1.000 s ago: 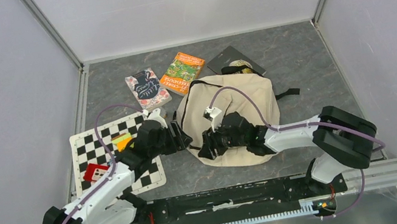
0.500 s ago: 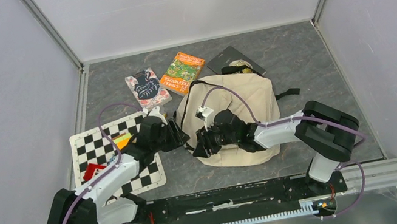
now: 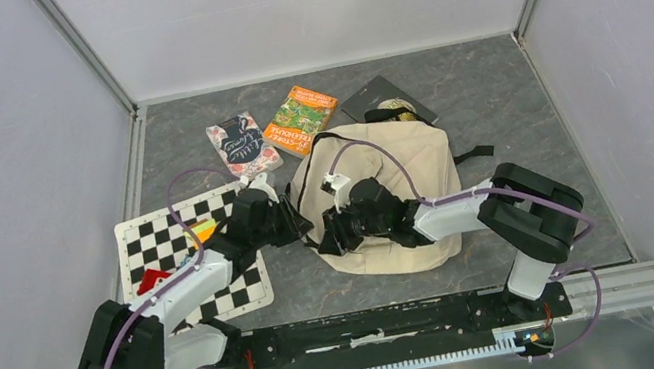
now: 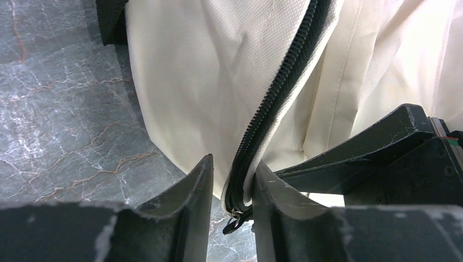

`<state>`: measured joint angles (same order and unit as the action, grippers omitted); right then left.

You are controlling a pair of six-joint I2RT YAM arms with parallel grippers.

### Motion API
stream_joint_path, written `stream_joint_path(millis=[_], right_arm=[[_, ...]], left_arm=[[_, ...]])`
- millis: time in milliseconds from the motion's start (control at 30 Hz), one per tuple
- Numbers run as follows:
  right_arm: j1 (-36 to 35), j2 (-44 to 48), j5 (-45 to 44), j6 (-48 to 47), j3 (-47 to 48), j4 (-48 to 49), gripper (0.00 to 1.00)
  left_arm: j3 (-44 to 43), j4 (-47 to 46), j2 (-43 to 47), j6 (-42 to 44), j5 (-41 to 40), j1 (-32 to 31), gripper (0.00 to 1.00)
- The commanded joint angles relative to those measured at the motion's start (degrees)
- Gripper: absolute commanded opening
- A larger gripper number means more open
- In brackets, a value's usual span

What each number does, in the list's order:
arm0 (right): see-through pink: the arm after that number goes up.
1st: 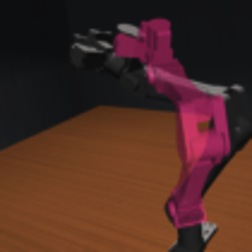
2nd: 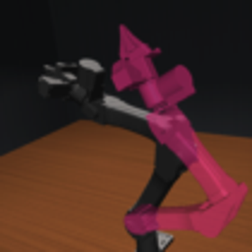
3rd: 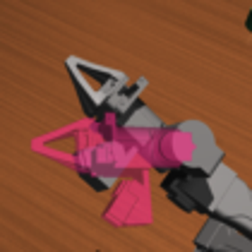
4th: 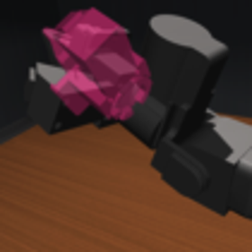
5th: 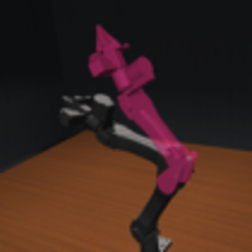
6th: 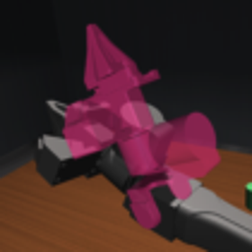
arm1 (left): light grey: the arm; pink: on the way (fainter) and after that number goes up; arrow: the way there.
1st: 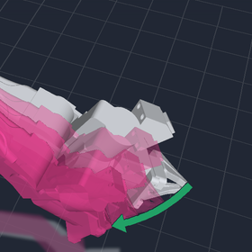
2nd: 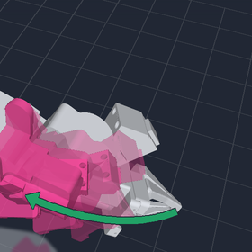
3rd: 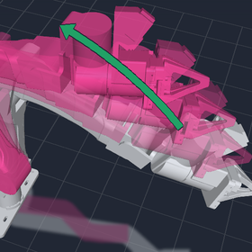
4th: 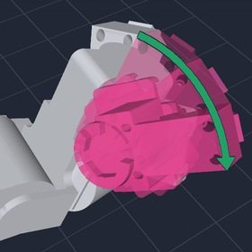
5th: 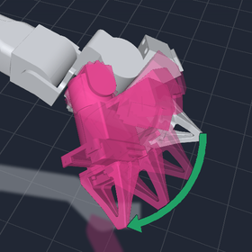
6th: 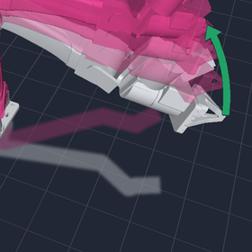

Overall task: Pack the student bag
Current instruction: Unzip the student bag at the center of the board.

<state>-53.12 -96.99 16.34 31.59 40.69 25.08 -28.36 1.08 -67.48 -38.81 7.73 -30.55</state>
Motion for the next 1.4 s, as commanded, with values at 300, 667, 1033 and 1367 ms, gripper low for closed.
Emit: stream_joint_path(millis=[300, 667, 1033, 1367], right_arm=[[0.13, -1.34, -0.41, -0.71, 2.96, 1.81, 0.18], [0.06, 2.94, -3.64, -1.04, 0.09, -0.64, 0.0], [0.11, 9.28, -6.54, -1.26, -6.09, -4.78, 0.0], [0.12, 11.77, -7.99, -1.33, -8.62, -10.65, 0.0]], left_arm=[[-1.37, -4.4, -0.29, -2.04, 1.99, 0.27, 0.1], [-2.74, -1.5, 0.42, -0.45, -0.44, 0.4, 0.02], [-3.38, 0.48, 1.75, 1.1, -1.01, 1.27, 0.02], [-3.77, 0.16, 3.53, 2.13, -0.69, 1.97, 0.02]])
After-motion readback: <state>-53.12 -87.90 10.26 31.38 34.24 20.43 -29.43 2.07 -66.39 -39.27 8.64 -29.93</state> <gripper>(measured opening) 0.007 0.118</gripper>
